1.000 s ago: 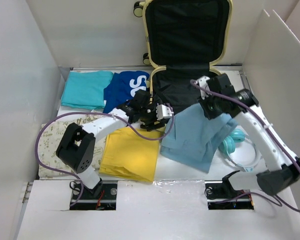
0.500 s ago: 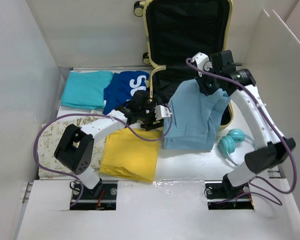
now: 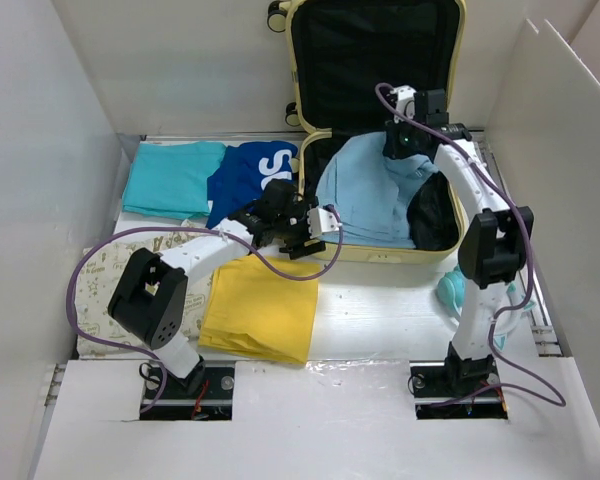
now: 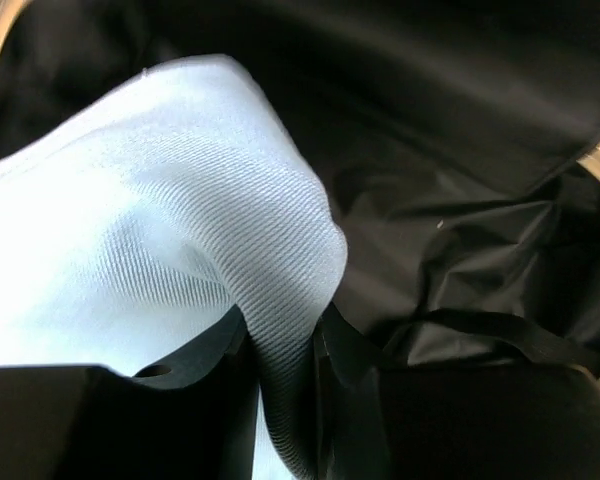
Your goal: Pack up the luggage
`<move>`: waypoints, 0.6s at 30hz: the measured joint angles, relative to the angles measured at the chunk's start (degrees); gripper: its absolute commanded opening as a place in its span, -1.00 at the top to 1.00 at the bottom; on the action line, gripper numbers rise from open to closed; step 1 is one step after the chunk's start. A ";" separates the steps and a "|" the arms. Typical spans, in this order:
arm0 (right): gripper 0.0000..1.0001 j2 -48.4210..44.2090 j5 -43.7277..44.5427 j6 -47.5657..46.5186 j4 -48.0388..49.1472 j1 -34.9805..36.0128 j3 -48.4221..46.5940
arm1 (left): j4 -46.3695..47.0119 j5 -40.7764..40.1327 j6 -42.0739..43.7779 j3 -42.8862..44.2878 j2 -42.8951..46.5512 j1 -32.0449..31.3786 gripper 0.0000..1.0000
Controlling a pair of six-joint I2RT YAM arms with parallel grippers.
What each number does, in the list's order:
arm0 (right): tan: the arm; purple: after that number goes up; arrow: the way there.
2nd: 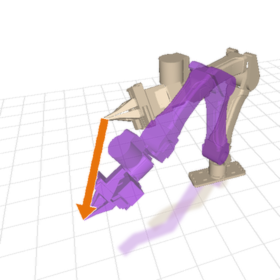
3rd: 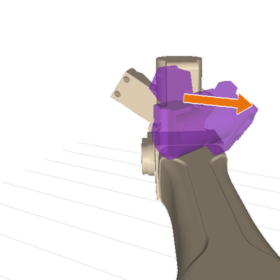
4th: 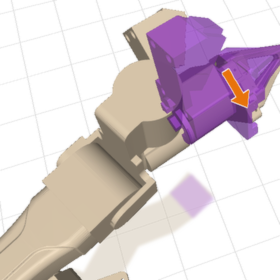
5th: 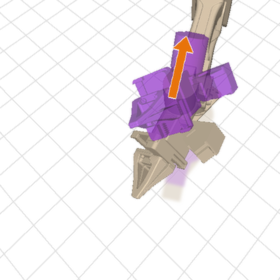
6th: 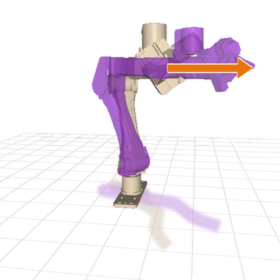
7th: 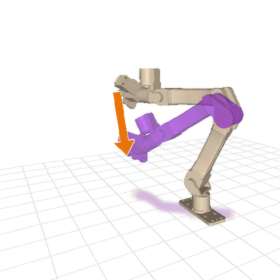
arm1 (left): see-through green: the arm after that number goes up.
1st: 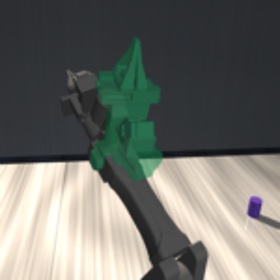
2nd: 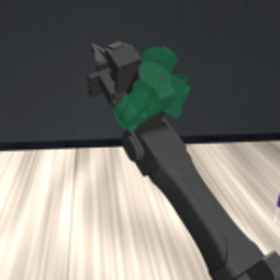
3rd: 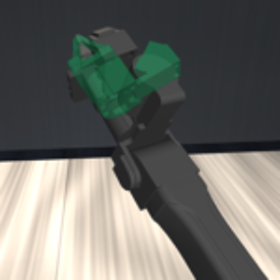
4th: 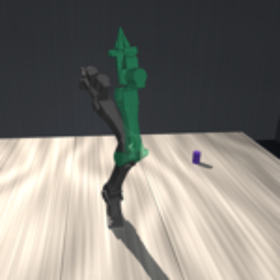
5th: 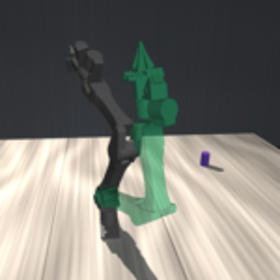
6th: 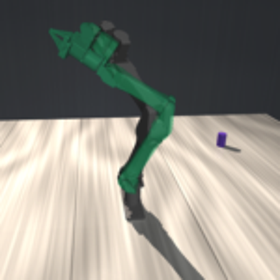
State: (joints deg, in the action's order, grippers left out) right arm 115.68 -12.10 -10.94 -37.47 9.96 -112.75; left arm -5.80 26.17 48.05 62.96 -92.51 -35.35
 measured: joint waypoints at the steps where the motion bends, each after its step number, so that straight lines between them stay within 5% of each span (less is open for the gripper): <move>1: 1.00 0.39 0.02 2.27 2.25 -0.55 0.39 | -0.02 -0.04 -0.07 0.00 0.00 0.00 -0.44; 18: 1.00 -1.49 11.52 35.41 11.37 -8.11 16.02 | 0.24 -0.90 1.60 0.00 0.00 0.22 -0.68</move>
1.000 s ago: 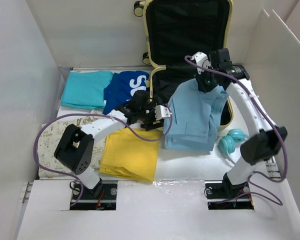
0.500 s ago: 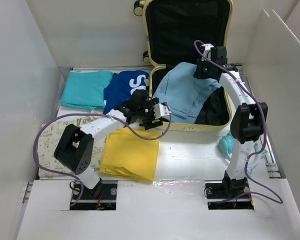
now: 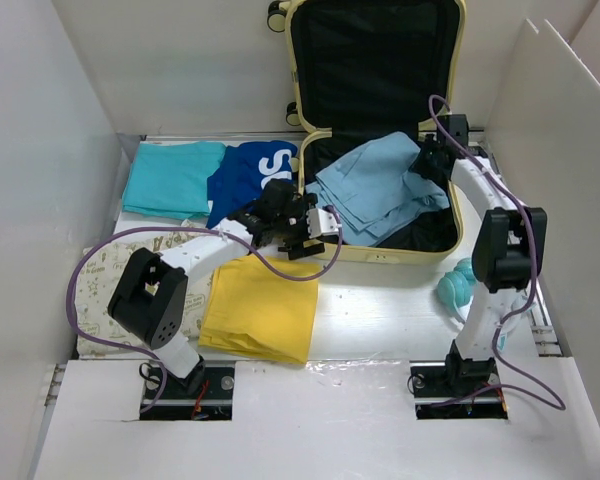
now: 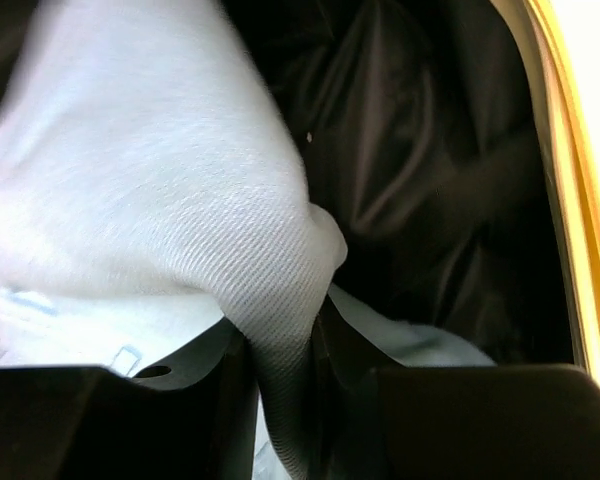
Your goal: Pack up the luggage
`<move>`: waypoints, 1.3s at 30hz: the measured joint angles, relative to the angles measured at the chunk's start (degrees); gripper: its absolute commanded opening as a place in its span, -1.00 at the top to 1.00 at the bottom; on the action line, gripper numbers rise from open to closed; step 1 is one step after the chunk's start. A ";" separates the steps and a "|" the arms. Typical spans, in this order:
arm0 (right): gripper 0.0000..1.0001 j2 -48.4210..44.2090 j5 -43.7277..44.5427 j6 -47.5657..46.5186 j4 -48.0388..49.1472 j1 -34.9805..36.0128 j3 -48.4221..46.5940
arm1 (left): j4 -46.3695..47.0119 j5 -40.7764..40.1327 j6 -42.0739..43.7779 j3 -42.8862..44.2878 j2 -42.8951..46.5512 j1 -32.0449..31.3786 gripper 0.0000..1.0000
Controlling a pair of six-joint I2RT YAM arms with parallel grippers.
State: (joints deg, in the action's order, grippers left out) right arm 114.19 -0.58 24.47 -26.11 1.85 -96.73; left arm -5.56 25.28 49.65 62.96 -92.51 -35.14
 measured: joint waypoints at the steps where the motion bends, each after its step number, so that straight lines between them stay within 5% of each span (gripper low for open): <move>1: 1.00 -1.05 0.09 1.18 0.00 0.00 0.98 | 0.15 -0.04 0.44 -0.11 -0.02 -0.02 -0.70; 13: 1.00 -11.30 -1.73 8.57 0.42 -3.72 10.36 | 2.10 0.52 2.08 -0.70 -1.16 -0.37 -0.63; 19: 1.00 -12.17 -2.86 9.31 2.47 -3.96 13.51 | -5.09 5.16 -16.31 8.90 -5.01 1.44 -0.50; 27: 1.00 -10.45 -3.17 4.96 4.68 -2.43 11.15 | -9.05 3.30 -46.75 35.08 -19.15 2.32 -0.48; 36: 1.00 -10.56 -3.65 5.62 8.41 -2.84 15.43 | -6.73 -2.29 -57.31 41.29 -24.37 3.93 -0.58; 39: 1.00 -10.56 -4.31 5.11 8.55 -3.17 15.39 | -8.46 -3.76 -60.98 49.33 -30.34 2.73 -0.76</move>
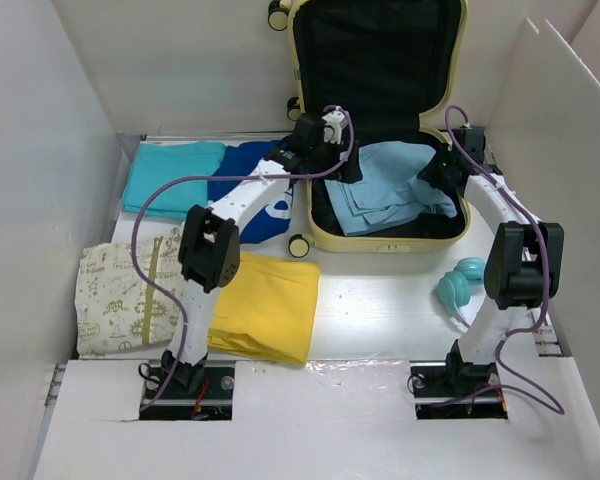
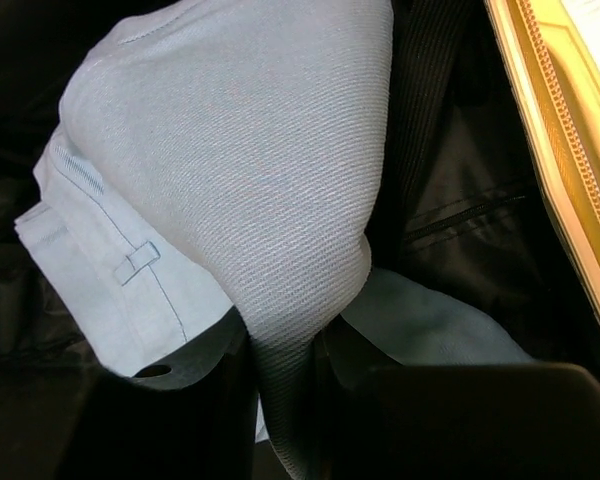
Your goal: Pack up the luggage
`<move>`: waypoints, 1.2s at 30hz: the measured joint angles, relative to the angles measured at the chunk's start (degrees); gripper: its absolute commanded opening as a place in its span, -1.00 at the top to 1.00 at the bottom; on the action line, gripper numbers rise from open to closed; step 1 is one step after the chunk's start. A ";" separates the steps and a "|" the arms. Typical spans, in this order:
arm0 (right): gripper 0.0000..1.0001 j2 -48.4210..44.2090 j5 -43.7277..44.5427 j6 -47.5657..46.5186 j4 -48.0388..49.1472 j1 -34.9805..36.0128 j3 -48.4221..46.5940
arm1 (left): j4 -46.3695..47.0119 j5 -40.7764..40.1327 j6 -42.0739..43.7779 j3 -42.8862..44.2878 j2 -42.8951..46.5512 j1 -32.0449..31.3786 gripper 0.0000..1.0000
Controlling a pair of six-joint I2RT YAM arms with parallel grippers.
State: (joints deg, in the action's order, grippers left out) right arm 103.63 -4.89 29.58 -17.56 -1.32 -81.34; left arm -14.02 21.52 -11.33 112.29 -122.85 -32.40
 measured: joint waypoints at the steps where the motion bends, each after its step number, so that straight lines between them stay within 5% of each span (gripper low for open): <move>1: 1.00 0.00 -0.09 -0.28 -0.04 0.00 -0.04 | -0.07 -0.50 -1.16 1.77 -1.81 -0.33 -0.85; 2: 1.00 0.00 -0.11 -0.57 -0.04 0.00 -0.07 | -0.42 -1.16 -2.58 3.37 -3.56 -0.59 -0.99; 15: 1.00 1.70 -0.24 -4.94 -1.14 -0.02 -2.21 | -6.54 -10.49 -7.39 9.29 -16.28 -2.75 -1.00; 19: 1.00 1.84 -0.22 -5.97 -1.18 0.13 -2.21 | -6.78 -11.06 -7.19 10.27 -17.03 -2.75 -0.58; 20: 1.00 1.84 -0.20 -6.27 -1.16 0.17 -2.21 | -6.67 -11.04 -7.15 10.27 -17.14 -2.71 -0.11; 25: 1.00 1.84 -0.22 -7.26 -1.20 0.13 -2.21 | -4.39 -8.35 -7.41 10.34 -18.88 -2.01 1.00; 36: 1.00 3.67 -1.16 -12.63 -4.61 -0.11 -6.47 | -3.28 -4.66 -4.83 10.51 -19.87 0.85 1.00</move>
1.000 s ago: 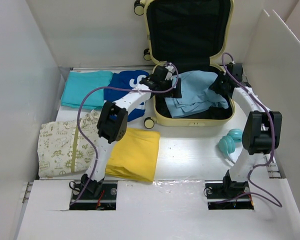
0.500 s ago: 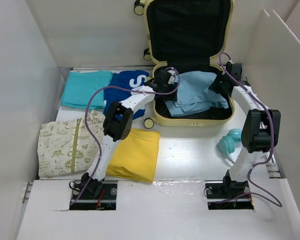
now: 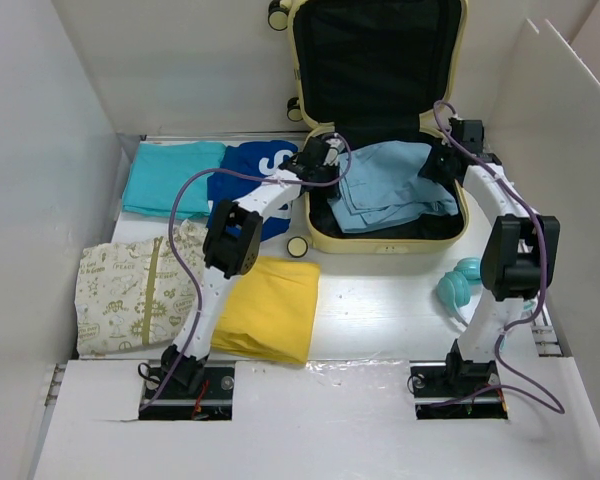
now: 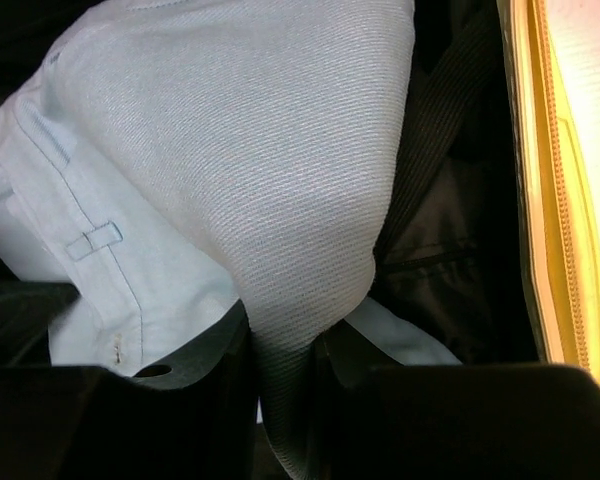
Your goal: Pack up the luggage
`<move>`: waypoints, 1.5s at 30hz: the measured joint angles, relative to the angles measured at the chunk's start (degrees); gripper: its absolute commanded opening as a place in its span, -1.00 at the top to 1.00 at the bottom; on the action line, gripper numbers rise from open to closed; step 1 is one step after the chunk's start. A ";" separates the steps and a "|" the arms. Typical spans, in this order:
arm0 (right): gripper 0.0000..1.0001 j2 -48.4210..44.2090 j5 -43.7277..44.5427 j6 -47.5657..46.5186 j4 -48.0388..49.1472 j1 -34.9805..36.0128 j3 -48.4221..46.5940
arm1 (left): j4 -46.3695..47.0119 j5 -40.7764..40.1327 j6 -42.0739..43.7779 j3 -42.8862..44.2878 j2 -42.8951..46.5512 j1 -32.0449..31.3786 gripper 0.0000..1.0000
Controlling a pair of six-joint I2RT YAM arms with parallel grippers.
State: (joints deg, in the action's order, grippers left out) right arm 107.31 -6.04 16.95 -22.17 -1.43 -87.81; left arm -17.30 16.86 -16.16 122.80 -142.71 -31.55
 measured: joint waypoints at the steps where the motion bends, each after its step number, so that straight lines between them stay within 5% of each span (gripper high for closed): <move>1: 1.00 0.39 -0.17 -0.81 -0.98 0.00 -1.03 | 0.28 -0.13 0.66 0.00 0.07 0.24 1.00; 7: 1.00 1.88 -1.09 -3.65 -4.04 0.00 -4.46 | 1.05 -0.92 8.22 -0.02 0.74 0.48 1.00; 8: 1.00 2.08 -1.29 -3.74 -4.11 0.07 -4.57 | 1.14 -0.33 11.58 -0.02 0.83 0.28 0.83; 9: 1.00 2.32 -1.49 -3.85 -4.22 0.13 -4.72 | 1.16 0.04 15.10 -0.02 0.98 -0.20 0.42; 13: 1.00 3.10 -1.73 -4.09 -4.20 0.20 -5.09 | -0.74 1.84 35.65 -1.14 2.97 -2.43 -0.40; 18: 1.00 3.17 -2.05 -4.35 -4.20 0.37 -5.14 | -4.92 7.96 57.02 -1.16 5.31 -5.84 -0.90; 22: 1.00 3.32 -2.54 -4.46 -4.13 0.37 -5.14 | -10.03 14.40 69.24 -0.70 6.14 -6.38 -1.00; 33: 1.00 3.48 -3.26 -5.64 -4.07 0.37 -5.14 | -9.49 16.11 74.69 -2.75 6.16 -6.93 -0.92; 37: 1.00 3.48 -3.26 -5.79 -4.09 0.37 -5.14 | -6.86 15.26 73.83 -4.44 5.64 -7.34 -0.45; 43: 1.00 3.48 -3.34 -5.99 -4.22 0.37 -5.14 | -5.38 15.54 73.61 -6.62 6.19 -7.63 1.00; 45: 1.00 3.48 -3.41 -6.12 -4.22 0.39 -5.14 | -5.38 15.04 73.59 -6.62 6.62 -7.63 1.00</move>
State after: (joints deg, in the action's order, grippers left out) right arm 110.78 -9.45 10.83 -26.39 -1.04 -92.95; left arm -22.68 31.90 57.43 116.18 -136.09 -39.18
